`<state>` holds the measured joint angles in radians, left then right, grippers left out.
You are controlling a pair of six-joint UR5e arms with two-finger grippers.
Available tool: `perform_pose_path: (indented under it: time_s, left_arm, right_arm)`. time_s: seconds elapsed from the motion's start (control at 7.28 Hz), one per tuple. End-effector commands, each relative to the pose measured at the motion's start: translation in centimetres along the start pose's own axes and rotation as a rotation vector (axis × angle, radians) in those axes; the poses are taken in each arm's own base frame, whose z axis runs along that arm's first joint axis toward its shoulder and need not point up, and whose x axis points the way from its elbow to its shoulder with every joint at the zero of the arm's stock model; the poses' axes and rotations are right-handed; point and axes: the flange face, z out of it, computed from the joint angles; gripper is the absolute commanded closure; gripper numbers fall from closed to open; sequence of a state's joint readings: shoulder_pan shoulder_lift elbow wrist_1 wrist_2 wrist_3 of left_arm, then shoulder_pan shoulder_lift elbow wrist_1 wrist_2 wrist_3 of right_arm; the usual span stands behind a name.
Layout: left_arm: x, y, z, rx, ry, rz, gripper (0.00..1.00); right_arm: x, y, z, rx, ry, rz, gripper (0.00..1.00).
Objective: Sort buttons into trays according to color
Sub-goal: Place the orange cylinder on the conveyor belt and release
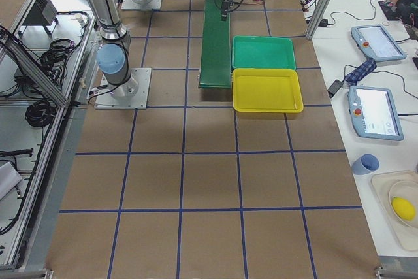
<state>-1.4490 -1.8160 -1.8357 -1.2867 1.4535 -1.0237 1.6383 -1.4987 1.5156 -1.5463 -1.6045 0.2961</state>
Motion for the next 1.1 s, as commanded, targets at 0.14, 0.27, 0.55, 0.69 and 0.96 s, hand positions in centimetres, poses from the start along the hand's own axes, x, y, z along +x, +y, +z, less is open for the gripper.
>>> perform_pose_path:
  time_s: [0.14, 0.27, 0.55, 0.69, 0.96]
  left_arm:
    - [-0.1, 0.6, 1.3, -0.036, -0.034, -0.021, 0.19]
    - [-0.1, 0.3, -0.2, -0.012, -0.005, 0.130, 0.00]
    - [1.2, -4.8, -9.2, 0.020, 0.061, 0.198, 0.00]
    - [2.1, -9.0, -12.3, 0.030, 0.074, 0.413, 0.00]
    - [7.2, -17.8, -12.9, 0.150, 0.023, 0.701, 0.00]
  right_arm:
    - [0.0, 0.0, 0.0, 0.000, 0.000, 0.000, 0.00]
    - [0.0, 0.0, 0.0, 0.000, 0.000, 0.000, 0.00]
    - [0.0, 0.0, 0.0, 0.000, 0.000, 0.000, 0.00]
    - [0.0, 0.0, 0.0, 0.000, 0.000, 0.000, 0.00]
    - [0.0, 0.0, 0.0, 0.000, 0.000, 0.000, 0.00]
